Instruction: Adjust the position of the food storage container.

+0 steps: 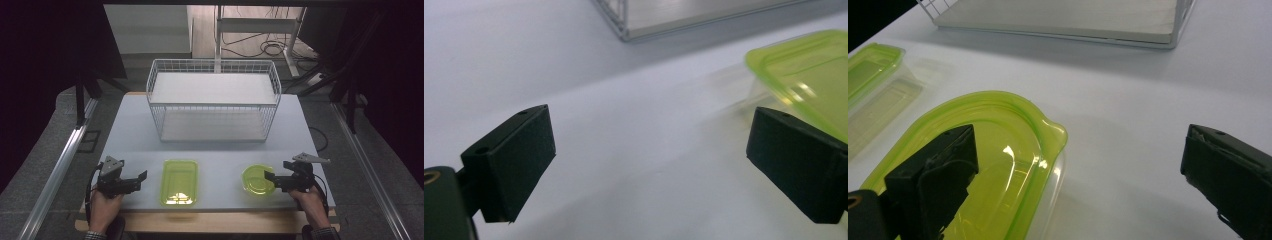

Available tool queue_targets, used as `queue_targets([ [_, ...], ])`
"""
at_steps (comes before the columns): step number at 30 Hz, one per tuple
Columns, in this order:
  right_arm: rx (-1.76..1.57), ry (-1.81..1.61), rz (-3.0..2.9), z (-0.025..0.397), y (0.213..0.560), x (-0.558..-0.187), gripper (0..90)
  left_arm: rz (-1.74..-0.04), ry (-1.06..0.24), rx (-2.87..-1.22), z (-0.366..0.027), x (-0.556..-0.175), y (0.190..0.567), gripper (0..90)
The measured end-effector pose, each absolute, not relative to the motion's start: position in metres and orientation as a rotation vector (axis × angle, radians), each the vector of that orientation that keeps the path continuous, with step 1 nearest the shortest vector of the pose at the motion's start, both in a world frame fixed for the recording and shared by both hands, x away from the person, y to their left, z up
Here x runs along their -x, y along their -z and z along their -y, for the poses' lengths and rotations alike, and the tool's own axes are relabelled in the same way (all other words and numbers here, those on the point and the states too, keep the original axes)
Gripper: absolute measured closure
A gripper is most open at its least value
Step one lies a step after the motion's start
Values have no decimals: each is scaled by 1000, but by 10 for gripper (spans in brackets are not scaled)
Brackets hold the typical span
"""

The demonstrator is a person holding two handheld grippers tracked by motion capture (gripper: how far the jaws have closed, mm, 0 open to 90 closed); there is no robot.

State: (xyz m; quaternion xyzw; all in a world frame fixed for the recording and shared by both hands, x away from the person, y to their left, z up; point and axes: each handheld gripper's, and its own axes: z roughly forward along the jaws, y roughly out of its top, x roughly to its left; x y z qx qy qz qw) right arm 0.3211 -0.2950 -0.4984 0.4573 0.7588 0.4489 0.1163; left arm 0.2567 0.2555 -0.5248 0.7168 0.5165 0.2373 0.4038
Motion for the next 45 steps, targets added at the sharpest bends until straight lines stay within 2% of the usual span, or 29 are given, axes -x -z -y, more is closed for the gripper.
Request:
queue_targets([
  [22, -1331, -1206, -2249, 290, 491, -320, 16, -1216, -533, -1932, -241, -255, 528, 54],
  [23, -1324, -1191, -2245, 289, 488, -319, 55, -1215, -530, -1933, -241, -255, 528, 53],
  [24, -1324, -1191, -2245, 289, 488, -319, 55, -1215, -530, -1933, -241, -255, 528, 53],
  [37, -1159, -1157, -2337, 263, 467, -303, 561, -1209, -548, -1950, -241, -256, 529, 41],
  [45, -1070, -1160, -2396, 249, 460, -295, 831, -1206, -546, -1958, -240, -256, 530, 41],
])
